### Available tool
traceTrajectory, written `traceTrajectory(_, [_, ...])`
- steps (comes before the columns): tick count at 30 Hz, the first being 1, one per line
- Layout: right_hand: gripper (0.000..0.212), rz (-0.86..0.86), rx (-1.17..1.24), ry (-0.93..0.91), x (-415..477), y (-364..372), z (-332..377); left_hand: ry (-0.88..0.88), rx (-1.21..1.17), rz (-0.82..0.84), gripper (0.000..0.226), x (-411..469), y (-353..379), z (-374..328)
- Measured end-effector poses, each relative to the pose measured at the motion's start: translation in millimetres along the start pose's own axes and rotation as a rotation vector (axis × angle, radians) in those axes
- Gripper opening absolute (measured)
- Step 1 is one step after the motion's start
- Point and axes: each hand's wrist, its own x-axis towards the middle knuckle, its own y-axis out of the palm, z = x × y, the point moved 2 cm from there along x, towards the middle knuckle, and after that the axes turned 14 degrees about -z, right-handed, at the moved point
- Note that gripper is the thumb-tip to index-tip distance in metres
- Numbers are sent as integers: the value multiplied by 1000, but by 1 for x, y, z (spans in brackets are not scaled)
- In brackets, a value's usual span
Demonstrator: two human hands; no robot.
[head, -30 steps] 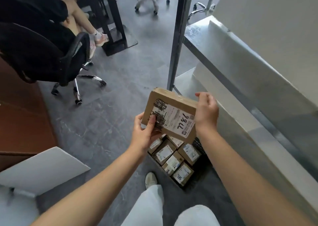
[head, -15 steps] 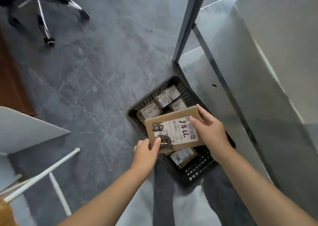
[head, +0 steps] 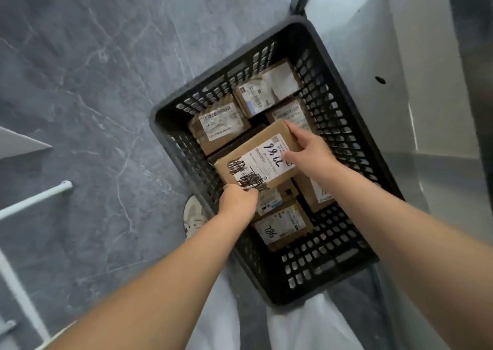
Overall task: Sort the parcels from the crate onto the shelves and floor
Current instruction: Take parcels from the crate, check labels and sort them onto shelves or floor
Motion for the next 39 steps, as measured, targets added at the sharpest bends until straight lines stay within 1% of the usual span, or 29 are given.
traceTrajectory(2, [70,-16,-20,-23,13,12,-6,-33,23,-35,54,9,9,-2])
traceTrajectory(4, [66,-39,34,-15,22,21,-11,-65,28,-122,55,16,12,-6])
traceTrajectory(6, [65,-46,118,-10,29,28,-14,-91,9,-196,64,21,11,-12])
traceTrajectory(9, [65,-62,187,7,32,37,-17,-71,10,-296,72,25,4,-19])
traceTrajectory(11, [65,-76,175,9,27,45,-18,-79,34,-313,78,23,0,-21])
traceTrajectory(14, [65,-70,103,-5,17,56,-18,-133,112,-277,89,14,-1,-24])
traceTrajectory(16, [65,-62,44,1,14,56,-16,-134,192,-265,84,8,-3,-30])
traceTrajectory(18, [66,-41,-30,9,12,55,-12,-89,272,-251,70,5,-5,-36])
traceTrajectory(20, [70,-38,-124,10,8,53,-8,-41,269,-197,59,4,-7,-41])
traceTrajectory(22, [75,-63,-221,6,-1,48,-1,20,232,-161,50,-1,-13,-47])
traceTrajectory(25, [71,-133,-321,-78,-21,34,19,166,186,-174,40,-19,-33,-57])
traceTrajectory(27, [67,-148,-321,-146,-40,22,42,301,174,-188,38,-39,-51,-66])
traceTrajectory(29, [64,-151,-318,-210,-61,7,73,422,137,-212,43,-64,-77,-78])
traceTrajectory(31, [62,-188,-317,-284,-83,-13,113,551,90,-254,49,-89,-111,-95])
traceTrajectory(33, [61,-273,-295,-360,-105,-38,162,700,58,-306,52,-113,-152,-116])
traceTrajectory(36, [61,-406,-272,-467,-145,-80,245,907,41,-407,53,-155,-229,-148])
traceTrajectory(39, [62,-528,-315,-596,-200,-126,329,1087,54,-541,56,-214,-313,-176])
